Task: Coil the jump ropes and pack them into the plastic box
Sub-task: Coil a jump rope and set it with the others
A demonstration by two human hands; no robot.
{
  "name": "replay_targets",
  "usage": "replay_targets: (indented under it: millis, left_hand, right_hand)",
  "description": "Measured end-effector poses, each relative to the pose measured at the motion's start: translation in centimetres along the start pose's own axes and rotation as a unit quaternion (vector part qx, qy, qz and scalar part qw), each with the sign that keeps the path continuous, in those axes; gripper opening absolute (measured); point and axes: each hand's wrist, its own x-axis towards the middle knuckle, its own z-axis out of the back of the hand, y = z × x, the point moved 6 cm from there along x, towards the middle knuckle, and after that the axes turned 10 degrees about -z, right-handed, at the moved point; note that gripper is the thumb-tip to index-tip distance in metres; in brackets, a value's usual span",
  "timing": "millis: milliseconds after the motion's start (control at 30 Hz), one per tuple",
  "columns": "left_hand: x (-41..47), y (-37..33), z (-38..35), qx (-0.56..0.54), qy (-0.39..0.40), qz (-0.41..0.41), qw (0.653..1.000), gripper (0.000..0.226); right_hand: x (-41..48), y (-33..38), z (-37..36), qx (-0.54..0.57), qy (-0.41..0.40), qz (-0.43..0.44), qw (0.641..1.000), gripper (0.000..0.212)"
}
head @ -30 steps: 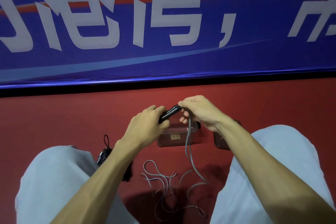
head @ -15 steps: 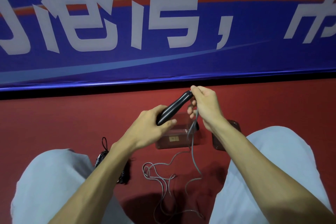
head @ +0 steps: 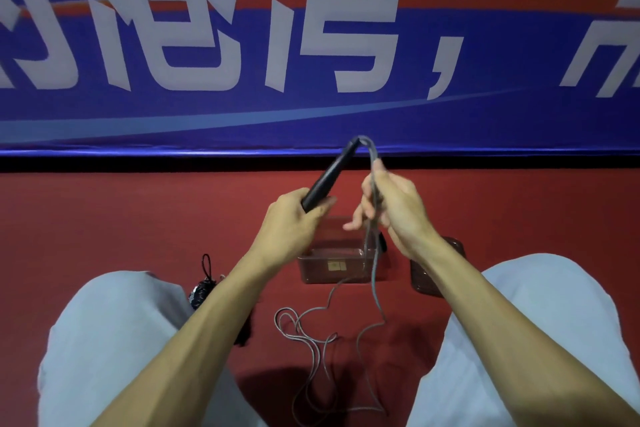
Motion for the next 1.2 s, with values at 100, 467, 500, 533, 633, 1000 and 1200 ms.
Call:
replay_targets:
  millis: [100,467,500,533,633,1000,1200]
  left_hand:
    - [0.5,0.2,0.5,-0.272,-0.098,0.06,0.955,0.034]
    - [0.5,2.6,3.8,-0.427,-0.251,0.134,0.858,0.021]
    - [0.5,2.5,3.8,-0.447,-0.25,0.131,0.849,0.023]
    - [0.6,2.4,3.7,-0.463,-0.245,0.128,0.842,0.024]
    - [0.6,2.0,3.3,-0.502,-0.22,0.119,0.828,0.023]
    - [0.9,2.4,4.2,-0.017,-0.174,0.052,0.983,0.024]
    - [0.8,2.1,1.2,0.157,0.002,0.035,0.987,0.029]
  right_hand:
    - [-0.3,-2.4,-1.7,-0.133,0.092,-0.074,0.984,0.039]
    - [-1.5,-5.5,-4.1,-0.43,0.197,-0.07,0.878,0.032]
    - [-1.5,-5.4,-4.1,-0.438,0.198,-0.064,0.874,0.032]
    - [-1.4,-5.4,-4.0,-0.448,0.201,-0.06,0.869,0.032]
    - [-1.3,-5.5,-3.5,-0.486,0.21,-0.057,0.846,0.034]
    - [-1.4,-0.4,-0.4,-0.438,0.129,0.034,0.889,0.028]
    - [-0.8,1.5,1.6,-0.374,0.017,0.104,0.922,0.017]
